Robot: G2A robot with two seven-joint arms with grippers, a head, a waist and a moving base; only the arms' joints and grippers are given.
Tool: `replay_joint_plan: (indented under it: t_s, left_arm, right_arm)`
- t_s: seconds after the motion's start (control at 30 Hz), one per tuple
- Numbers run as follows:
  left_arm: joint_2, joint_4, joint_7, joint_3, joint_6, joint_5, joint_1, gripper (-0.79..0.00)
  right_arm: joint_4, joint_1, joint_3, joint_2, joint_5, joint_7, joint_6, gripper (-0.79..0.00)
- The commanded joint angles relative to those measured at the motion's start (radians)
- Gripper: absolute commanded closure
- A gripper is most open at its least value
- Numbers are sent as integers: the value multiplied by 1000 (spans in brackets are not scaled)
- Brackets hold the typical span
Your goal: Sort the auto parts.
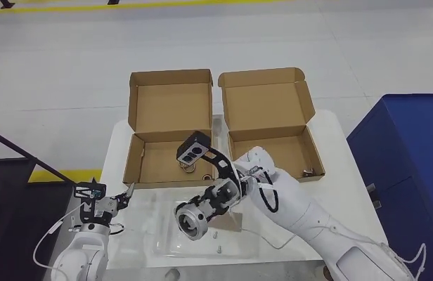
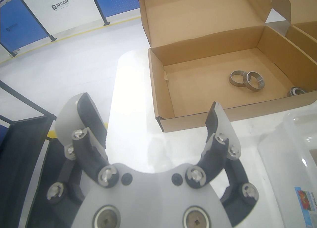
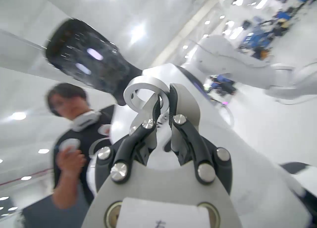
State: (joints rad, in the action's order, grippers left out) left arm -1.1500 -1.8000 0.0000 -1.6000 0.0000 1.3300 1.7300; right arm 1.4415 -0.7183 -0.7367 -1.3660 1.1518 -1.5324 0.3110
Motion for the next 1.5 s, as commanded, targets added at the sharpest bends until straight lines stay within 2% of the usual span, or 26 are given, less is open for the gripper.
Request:
replay_joint_plan:
  t_s: [0.0, 0.2, 0.27, 0.37, 0.43, 0.47, 0.5, 0.57, 0.6, 0.67, 0.7, 0.8, 0.9, 1.03, 1.1, 1.23, 1.33, 1.43, 1.47]
  left_arm:
    - [0, 0, 0, 0, 0, 0, 0, -785]
    - [0, 0, 0, 0, 0, 0, 0, -785]
    - [0, 0, 0, 0, 0, 0, 0, -785]
    - [0, 0, 0, 0, 0, 0, 0, -785]
    - [0, 0, 0, 0, 0, 0, 0, -785]
    - [0, 0, 0, 0, 0, 0, 0, -785]
    - [0, 0, 0, 0, 0, 0, 0, -785]
    - [0, 0, 0, 0, 0, 0, 0, -785]
    - [0, 0, 0, 0, 0, 0, 0, -785]
    - [0, 0, 0, 0, 0, 0, 0, -785]
    - [0, 0, 0, 0, 0, 0, 0, -785]
    - [0, 0, 0, 0, 0, 0, 0, -785]
    - [0, 0, 0, 0, 0, 0, 0, -785]
    - [0, 0, 0, 0, 0, 0, 0, -785]
    - [0, 0, 0, 0, 0, 0, 0, -785]
    - [0, 0, 0, 0, 0, 0, 0, -785]
    - [0, 0, 0, 0, 0, 0, 0, -785]
    - [0, 0, 0, 0, 0, 0, 0, -785]
    - [0, 0, 0, 0, 0, 0, 0, -785]
  right_arm:
    - [64, -29, -68, 6, -71, 26, 3, 0]
    - [186, -118, -175, 10, -190, 85, 62, 0]
    - [194, -135, -179, 9, -187, 63, 40, 0]
    - [159, -152, -160, -3, -29, -4, -27, 0]
    - [122, -131, -74, -19, 162, -4, -180, 0]
    - [121, -127, -58, -24, 219, -4, -210, 0]
    - [109, -122, -18, -33, 308, -4, -298, 0]
    - [86, -117, 15, -42, 354, -4, -358, 0]
    - [74, -112, 48, -50, 380, -4, -430, 0]
    - [55, -119, 80, -59, 427, -4, -505, 0]
    - [41, -128, 109, -66, 462, -4, -588, 0]
    - [53, -130, 224, -81, 561, 7, -606, 0]
    - [107, -114, 336, -83, 741, 46, -646, 0]
    - [180, -82, 408, -74, 922, 82, -682, 0]
    - [198, -71, 423, -67, 956, 91, -691, 0]
    - [192, -57, 441, -54, 960, 75, -675, 0]
    - [145, -26, 444, -45, 894, 26, -626, 0]
    - [52, 10, 387, -36, 678, -4, -590, 0]
    - [33, 10, 350, -35, 594, -4, -538, 0]
